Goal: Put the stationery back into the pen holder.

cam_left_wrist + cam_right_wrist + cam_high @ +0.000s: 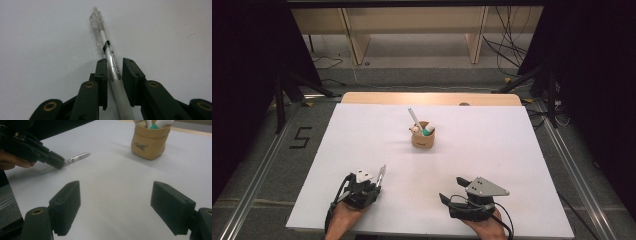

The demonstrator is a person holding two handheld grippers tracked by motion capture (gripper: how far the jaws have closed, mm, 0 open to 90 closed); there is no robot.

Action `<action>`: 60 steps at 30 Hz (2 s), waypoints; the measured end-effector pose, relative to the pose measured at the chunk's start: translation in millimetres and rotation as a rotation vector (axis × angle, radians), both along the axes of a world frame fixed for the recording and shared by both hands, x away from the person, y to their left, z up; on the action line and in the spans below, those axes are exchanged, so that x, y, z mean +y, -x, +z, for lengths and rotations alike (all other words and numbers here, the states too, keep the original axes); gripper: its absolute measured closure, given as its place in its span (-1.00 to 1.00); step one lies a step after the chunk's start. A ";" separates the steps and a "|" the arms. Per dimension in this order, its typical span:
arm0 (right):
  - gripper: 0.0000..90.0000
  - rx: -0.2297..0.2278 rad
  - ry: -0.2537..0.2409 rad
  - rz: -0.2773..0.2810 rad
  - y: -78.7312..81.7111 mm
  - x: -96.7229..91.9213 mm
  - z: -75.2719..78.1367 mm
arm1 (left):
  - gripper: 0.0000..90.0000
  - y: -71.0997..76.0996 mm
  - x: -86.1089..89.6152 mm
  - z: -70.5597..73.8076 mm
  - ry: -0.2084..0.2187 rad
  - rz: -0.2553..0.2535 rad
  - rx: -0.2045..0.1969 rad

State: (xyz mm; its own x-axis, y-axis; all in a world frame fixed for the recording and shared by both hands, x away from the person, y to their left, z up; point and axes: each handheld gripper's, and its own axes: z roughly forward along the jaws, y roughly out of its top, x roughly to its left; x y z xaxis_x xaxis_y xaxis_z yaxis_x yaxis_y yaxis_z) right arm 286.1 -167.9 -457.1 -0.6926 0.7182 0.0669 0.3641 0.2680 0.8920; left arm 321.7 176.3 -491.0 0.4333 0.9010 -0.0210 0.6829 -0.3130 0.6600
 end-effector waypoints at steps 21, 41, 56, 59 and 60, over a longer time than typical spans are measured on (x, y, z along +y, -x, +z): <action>-0.45 0.001 -0.002 0.004 -0.1 0.0 -0.1 | 0.75 -5.0 5.0 2.4 0.037 -0.045 0.031; -0.45 -0.001 0.002 0.012 -0.4 1.1 -0.7 | 0.75 -10.7 -1.3 26.1 0.195 -0.200 0.078; -0.45 -0.050 0.048 0.073 5.8 11.4 -1.0 | 0.75 -17.1 -34.1 48.4 0.192 -0.415 0.140; -0.45 -0.069 0.063 0.086 8.3 14.1 -0.3 | 0.75 -18.7 -41.7 50.9 0.178 -0.454 0.150; -0.45 -0.075 0.069 0.090 9.2 14.9 0.0 | 0.75 -19.1 -44.2 51.4 0.175 -0.464 0.153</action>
State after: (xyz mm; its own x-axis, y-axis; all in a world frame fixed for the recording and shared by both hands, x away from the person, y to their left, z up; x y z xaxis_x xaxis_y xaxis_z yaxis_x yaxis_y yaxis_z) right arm 276.9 -153.0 -457.1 -0.7559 0.6537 -0.0344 0.2690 0.3581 0.8941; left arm 340.8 132.2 -439.7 0.7669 0.5918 -0.2483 0.5909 -0.5001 0.6331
